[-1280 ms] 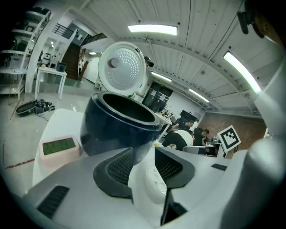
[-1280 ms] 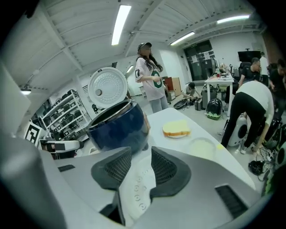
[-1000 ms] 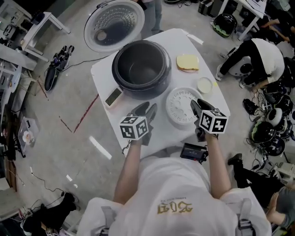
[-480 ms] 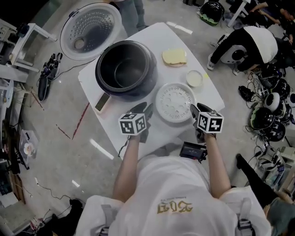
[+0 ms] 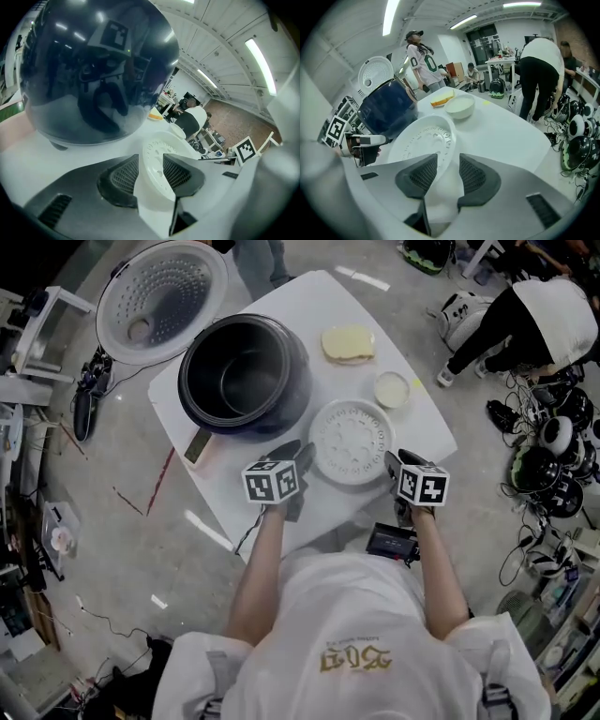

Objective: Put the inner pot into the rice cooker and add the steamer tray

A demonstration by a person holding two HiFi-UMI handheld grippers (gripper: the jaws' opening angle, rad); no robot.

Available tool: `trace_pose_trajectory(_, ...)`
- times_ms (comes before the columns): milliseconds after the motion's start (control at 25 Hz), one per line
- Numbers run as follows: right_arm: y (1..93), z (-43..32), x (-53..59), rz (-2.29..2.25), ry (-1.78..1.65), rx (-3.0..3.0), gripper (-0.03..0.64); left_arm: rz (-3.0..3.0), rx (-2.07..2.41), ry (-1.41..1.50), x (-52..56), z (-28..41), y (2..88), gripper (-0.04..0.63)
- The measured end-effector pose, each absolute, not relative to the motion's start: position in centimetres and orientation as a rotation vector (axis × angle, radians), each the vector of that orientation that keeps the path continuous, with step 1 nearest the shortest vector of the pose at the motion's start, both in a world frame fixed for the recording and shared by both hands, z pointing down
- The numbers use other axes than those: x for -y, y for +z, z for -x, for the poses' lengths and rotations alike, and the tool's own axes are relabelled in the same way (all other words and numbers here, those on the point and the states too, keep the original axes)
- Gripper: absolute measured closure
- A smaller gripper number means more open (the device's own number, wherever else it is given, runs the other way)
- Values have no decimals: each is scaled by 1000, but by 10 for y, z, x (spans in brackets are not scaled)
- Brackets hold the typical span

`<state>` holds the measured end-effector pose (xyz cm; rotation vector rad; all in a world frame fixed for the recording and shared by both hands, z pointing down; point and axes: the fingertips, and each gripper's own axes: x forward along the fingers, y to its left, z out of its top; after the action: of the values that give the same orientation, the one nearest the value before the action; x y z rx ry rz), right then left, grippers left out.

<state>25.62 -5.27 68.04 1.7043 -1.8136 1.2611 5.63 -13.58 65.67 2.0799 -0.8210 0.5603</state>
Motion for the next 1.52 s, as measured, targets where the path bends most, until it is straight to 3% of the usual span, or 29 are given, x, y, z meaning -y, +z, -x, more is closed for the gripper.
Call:
trace_pose_trajectory(280,686,-254,53,-1692,1281,1809,462,-2050,827,632,135,-68,679,399)
trace_pose_trajectory(520,686,-247,62,-1656,1280,1839,502,-2026,821,672,139,-69,689,512)
trace_pose_trajectory(1520,642,-243,48,-1710,1283,1902,551,-2031,766,564,123,-61,649,537)
